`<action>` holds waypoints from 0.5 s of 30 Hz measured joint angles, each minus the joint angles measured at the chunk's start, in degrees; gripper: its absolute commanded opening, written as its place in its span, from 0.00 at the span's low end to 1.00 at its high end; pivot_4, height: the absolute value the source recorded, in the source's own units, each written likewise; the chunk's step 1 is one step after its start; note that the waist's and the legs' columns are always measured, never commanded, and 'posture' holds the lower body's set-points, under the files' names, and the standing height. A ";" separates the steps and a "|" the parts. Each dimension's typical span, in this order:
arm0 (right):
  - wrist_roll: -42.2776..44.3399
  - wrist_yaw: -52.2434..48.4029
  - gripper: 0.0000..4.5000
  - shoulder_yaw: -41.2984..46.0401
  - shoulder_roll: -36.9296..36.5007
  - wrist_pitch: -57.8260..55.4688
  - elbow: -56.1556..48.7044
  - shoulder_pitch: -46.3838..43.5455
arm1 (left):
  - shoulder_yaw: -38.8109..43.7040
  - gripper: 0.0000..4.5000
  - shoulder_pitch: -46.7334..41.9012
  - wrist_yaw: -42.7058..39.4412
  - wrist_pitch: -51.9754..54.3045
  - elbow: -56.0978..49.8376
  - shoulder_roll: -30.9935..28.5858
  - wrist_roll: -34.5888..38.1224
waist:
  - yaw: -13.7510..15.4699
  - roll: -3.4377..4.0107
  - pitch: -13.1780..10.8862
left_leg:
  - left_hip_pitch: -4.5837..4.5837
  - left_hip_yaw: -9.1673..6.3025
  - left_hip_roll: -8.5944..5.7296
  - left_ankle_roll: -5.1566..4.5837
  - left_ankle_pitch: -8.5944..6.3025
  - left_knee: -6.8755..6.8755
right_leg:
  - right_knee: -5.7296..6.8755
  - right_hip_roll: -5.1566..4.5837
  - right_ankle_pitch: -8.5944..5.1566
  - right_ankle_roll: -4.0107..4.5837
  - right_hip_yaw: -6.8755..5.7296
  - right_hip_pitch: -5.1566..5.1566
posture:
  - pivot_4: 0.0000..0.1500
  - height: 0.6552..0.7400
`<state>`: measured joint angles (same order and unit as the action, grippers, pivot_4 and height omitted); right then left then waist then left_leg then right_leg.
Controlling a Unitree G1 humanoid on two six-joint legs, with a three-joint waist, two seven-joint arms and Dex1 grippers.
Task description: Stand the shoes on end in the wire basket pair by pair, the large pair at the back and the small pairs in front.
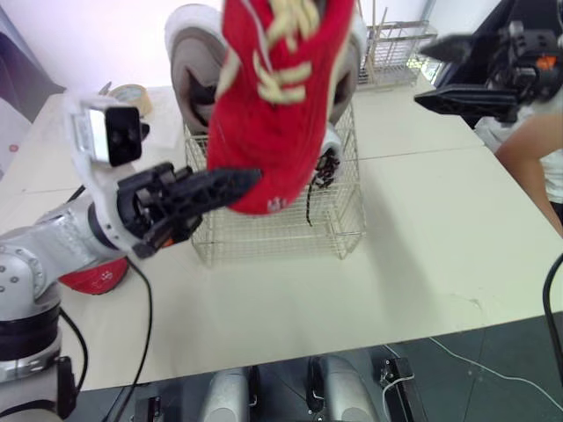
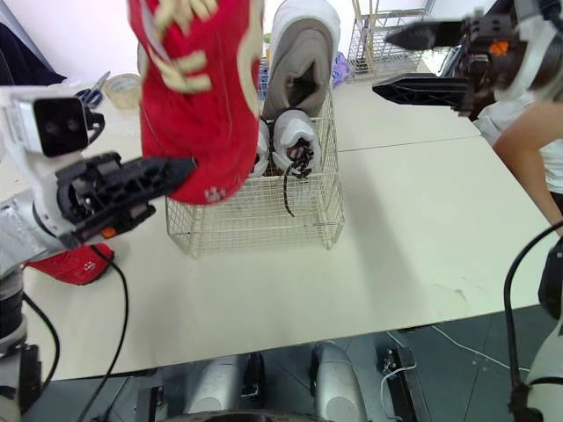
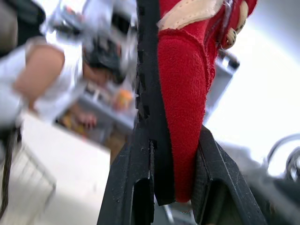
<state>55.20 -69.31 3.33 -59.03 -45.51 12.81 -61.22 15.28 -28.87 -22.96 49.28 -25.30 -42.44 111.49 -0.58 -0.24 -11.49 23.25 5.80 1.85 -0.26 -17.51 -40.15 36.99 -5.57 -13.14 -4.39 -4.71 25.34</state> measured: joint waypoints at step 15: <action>44.18 47.94 0.99 8.73 22.05 -15.35 -19.08 5.55 | -3.19 0.13 -3.27 -0.52 -2.33 4.40 7.52 -4.79 | 1.27 -0.07 0.05 | -0.02 -0.04 -0.07 -0.10 0.07 -0.04 | -0.03 0.14 0.02 -0.03 0.04 -0.14 | 1.00 1.00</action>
<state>99.38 -21.37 12.05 -36.98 -60.86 -6.27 -55.67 12.09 -32.13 -23.48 46.95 -20.90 -34.93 106.70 0.69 -0.31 -11.44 23.23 5.76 1.79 -0.35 -17.43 -40.19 36.97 -5.43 -13.12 -4.43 -4.66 25.19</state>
